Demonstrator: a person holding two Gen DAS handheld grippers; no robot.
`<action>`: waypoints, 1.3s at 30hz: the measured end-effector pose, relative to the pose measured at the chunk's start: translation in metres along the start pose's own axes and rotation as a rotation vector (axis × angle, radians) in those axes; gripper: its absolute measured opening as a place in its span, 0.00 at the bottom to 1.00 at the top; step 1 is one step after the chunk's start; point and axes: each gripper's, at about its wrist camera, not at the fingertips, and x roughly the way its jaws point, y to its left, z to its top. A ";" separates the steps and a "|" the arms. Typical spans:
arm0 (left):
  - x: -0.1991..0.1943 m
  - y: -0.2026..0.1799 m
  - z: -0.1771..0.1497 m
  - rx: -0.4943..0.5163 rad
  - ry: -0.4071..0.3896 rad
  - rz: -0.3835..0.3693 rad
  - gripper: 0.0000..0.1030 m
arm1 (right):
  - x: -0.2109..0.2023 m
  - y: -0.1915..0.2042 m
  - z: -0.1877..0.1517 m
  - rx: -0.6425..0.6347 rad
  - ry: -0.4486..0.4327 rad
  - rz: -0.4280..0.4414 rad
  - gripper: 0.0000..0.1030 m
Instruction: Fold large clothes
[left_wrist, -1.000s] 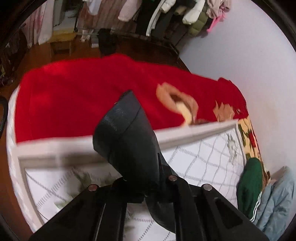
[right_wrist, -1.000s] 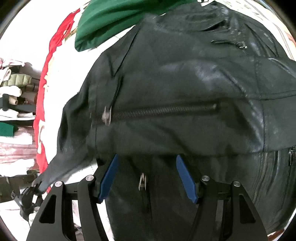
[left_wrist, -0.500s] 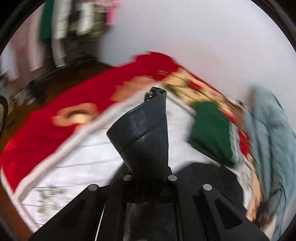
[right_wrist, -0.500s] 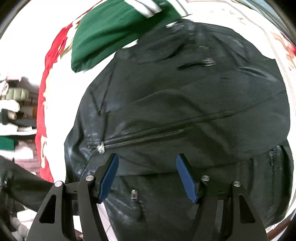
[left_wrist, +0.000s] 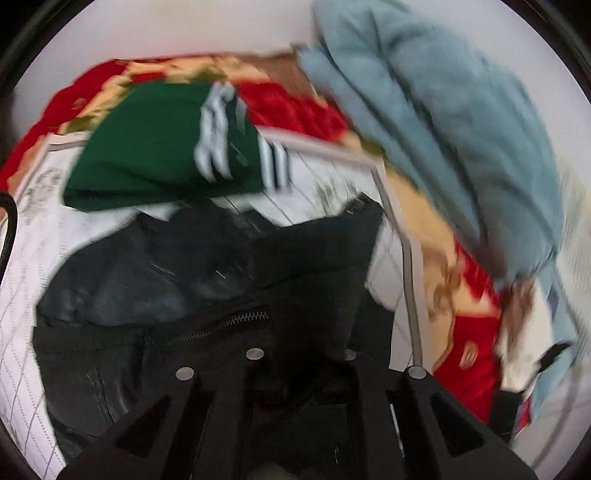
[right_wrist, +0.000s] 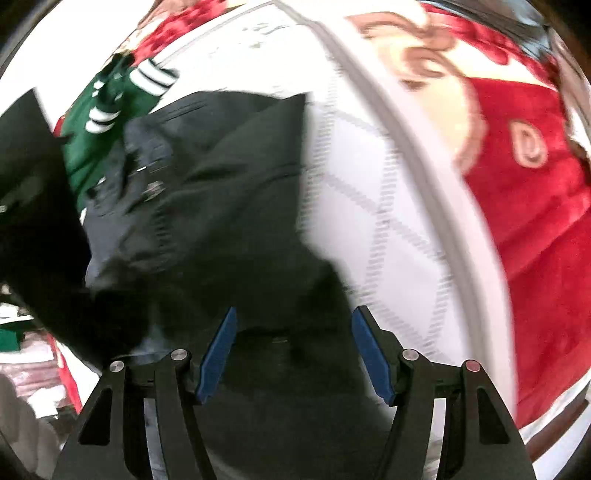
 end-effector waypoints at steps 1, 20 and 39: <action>0.006 -0.008 -0.005 0.020 0.016 0.014 0.11 | -0.001 -0.010 0.002 -0.005 -0.003 -0.005 0.65; -0.063 0.131 -0.081 -0.358 0.019 0.461 0.96 | -0.017 0.002 0.074 -0.121 0.021 0.285 0.65; -0.049 0.219 -0.125 -0.506 0.106 0.669 0.96 | 0.007 0.054 0.054 -0.306 0.050 -0.078 0.07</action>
